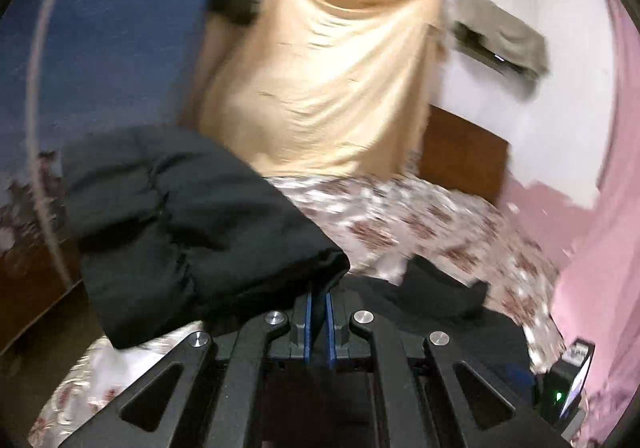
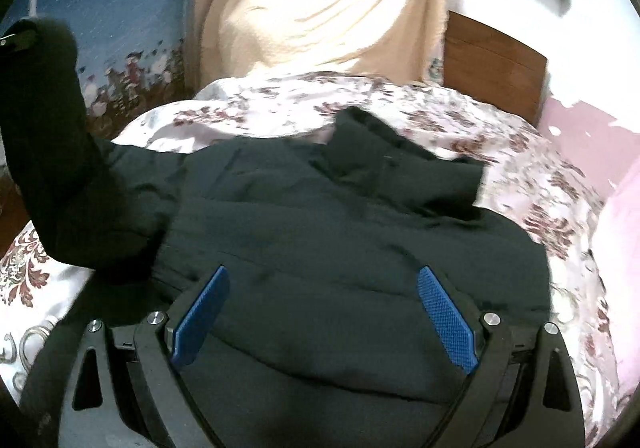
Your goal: Fold large clothes
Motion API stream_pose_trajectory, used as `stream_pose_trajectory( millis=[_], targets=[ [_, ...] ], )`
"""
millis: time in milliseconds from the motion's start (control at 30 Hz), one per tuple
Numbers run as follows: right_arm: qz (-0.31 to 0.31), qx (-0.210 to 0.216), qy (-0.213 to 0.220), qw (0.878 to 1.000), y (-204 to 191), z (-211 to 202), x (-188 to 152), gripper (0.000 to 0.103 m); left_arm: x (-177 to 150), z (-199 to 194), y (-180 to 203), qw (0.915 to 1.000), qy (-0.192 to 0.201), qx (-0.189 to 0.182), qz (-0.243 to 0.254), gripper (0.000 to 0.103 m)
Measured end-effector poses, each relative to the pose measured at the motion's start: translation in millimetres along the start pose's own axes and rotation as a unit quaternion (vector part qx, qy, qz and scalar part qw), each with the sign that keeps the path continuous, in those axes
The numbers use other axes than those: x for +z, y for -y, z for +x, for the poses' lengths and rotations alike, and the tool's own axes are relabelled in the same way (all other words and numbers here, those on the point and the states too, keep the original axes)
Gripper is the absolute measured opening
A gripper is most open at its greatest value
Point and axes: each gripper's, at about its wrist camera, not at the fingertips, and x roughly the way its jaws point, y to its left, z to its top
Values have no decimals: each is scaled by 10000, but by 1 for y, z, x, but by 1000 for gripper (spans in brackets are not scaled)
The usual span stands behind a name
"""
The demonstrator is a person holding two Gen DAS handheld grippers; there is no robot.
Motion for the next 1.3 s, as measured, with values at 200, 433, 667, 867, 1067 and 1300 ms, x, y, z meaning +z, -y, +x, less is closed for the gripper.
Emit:
stream_pose_trajectory(
  millis=[200, 433, 667, 867, 1067, 1300],
  targets=[
    [401, -374, -72, 9985, 78, -14, -21, 93, -24, 19, 80, 9969, -275, -458, 578, 6],
    [826, -673, -289, 9939, 153, -20, -58, 93, -69, 38, 147, 9879, -615, -904, 1096, 5],
    [1378, -731, -435, 9868, 203, -24, -94, 93, -126, 59, 194, 9673, -1344, -1506, 1539, 6],
    [2601, 380, -239, 9645, 248, -20, -124, 93, -168, 70, 205, 9357, -2232, -2216, 1598, 50],
    [3606, 1742, -169, 9161, 252, 17, -139, 93, -178, 47, 182, 9215, -2230, -2807, 1496, 88],
    [3891, 1900, -665, 8989, 223, 58, -143, 93, -158, 44, 125, 9498, -2315, -1772, 1132, 88]
  ],
)
